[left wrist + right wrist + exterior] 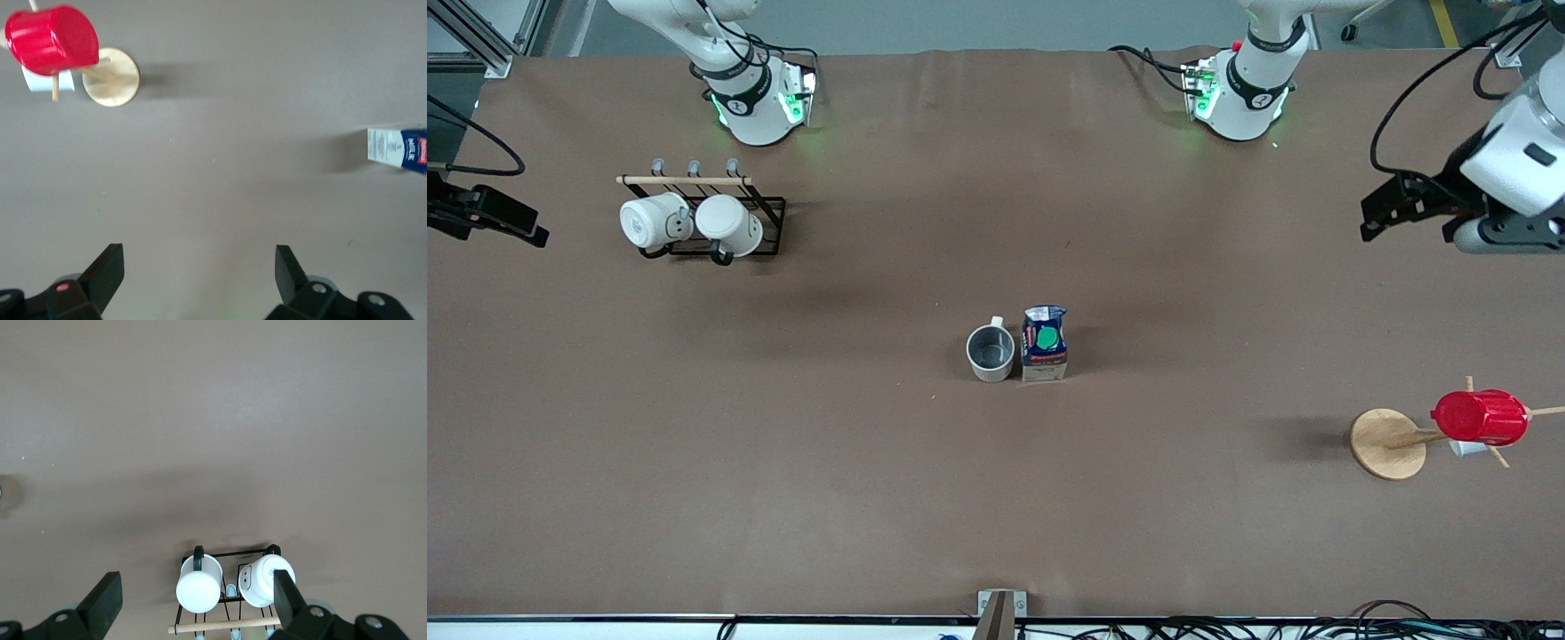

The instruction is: Place cup and milk on table

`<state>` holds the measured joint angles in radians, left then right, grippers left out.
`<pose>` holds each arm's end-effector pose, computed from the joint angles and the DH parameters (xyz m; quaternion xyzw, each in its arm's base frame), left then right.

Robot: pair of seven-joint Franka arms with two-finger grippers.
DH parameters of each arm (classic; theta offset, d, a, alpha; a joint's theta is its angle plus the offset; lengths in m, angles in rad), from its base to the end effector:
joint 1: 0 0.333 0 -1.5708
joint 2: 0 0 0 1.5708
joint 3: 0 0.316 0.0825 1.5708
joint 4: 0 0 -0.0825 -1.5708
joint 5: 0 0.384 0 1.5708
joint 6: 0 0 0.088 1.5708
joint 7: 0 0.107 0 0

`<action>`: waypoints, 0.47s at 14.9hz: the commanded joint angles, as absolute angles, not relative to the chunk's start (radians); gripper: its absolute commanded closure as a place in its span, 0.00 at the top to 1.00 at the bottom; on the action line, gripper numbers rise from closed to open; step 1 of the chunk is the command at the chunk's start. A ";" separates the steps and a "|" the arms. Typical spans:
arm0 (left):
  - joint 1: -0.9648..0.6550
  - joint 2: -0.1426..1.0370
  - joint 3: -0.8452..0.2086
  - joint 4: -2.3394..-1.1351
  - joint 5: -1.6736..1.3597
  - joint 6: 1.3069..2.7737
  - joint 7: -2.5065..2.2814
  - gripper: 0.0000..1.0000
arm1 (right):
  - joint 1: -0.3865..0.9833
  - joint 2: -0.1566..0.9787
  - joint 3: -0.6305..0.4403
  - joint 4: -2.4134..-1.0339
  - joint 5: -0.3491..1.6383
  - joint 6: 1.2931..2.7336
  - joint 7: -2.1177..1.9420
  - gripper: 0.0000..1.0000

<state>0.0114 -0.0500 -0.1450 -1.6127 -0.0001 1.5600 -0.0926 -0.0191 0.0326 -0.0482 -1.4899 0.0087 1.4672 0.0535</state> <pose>0.5327 -0.0737 0.6308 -0.9998 0.0204 0.0012 0.0037 0.5531 -0.0358 0.6354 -0.9978 0.0600 0.0276 0.0037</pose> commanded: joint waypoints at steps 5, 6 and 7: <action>0.009 -0.143 -0.143 -1.672 0.009 1.526 -0.075 1.00 | -0.021 0.014 -0.049 -1.508 0.026 1.463 0.044 1.00; 0.014 -0.143 -0.143 -1.671 0.011 1.514 -0.074 1.00 | -0.021 0.014 -0.049 -1.508 0.028 1.463 0.044 1.00; 0.014 -0.143 -0.143 -1.663 0.009 1.505 -0.074 1.00 | -0.021 0.015 -0.049 -1.508 0.026 1.463 0.043 1.00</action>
